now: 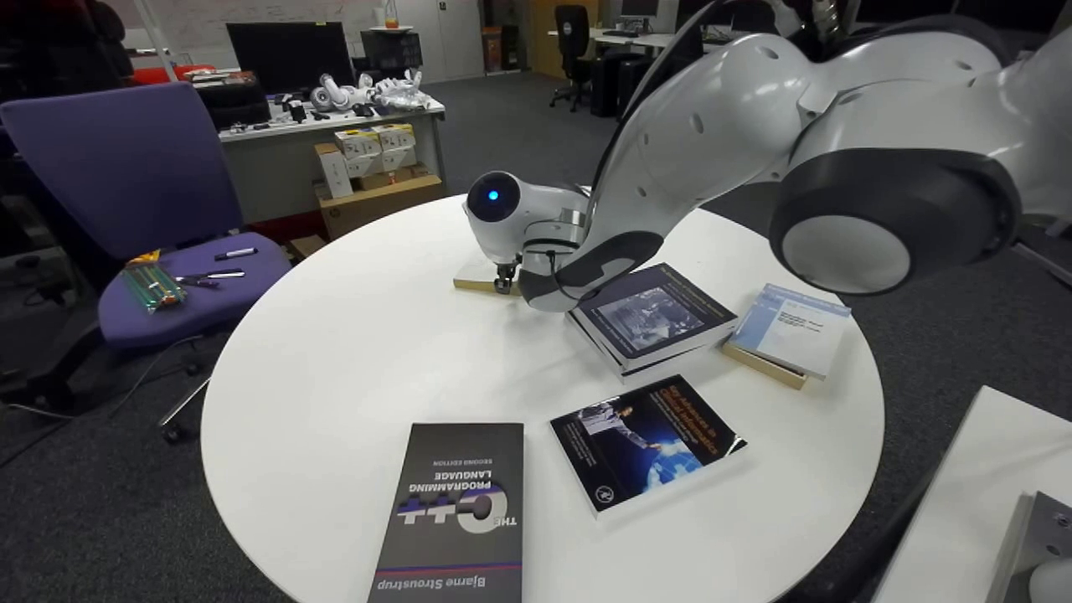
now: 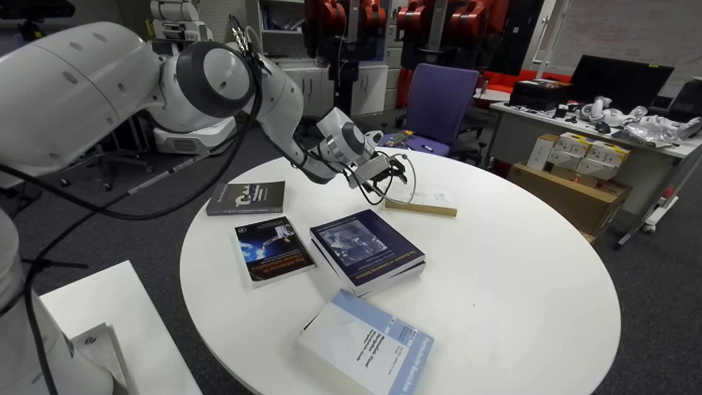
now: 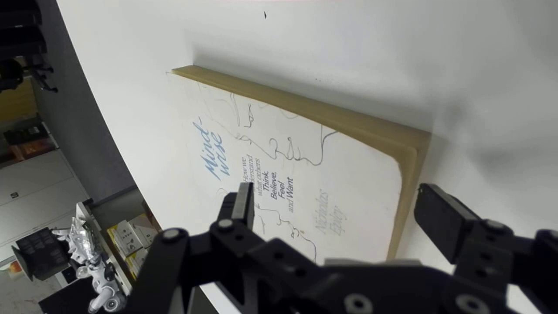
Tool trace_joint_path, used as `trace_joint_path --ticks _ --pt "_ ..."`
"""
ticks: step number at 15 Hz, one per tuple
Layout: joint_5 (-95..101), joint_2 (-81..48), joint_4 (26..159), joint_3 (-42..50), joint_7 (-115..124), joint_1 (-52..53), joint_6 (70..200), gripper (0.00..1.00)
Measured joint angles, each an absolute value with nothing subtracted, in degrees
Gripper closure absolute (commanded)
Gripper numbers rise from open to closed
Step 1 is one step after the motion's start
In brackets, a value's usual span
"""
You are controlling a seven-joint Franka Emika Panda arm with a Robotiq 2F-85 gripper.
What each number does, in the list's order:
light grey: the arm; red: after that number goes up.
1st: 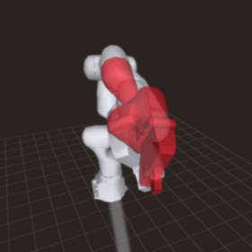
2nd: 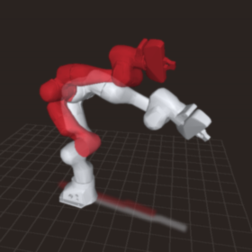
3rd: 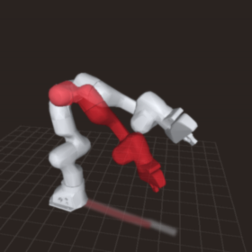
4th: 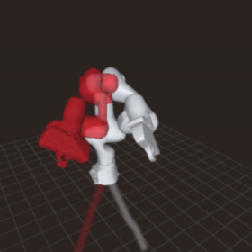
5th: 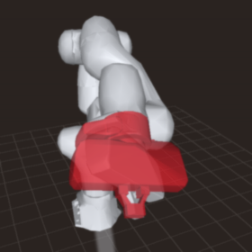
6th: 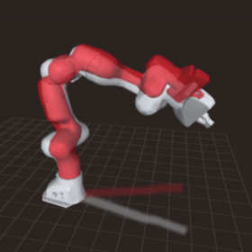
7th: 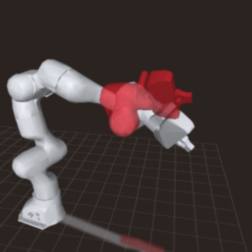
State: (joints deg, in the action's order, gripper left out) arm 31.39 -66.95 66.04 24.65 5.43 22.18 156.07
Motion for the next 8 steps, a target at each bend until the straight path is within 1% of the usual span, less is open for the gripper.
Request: trace_joint_path --ticks 8 --pt "31.39 -66.95 66.04 24.82 5.43 22.21 154.71 0.0"
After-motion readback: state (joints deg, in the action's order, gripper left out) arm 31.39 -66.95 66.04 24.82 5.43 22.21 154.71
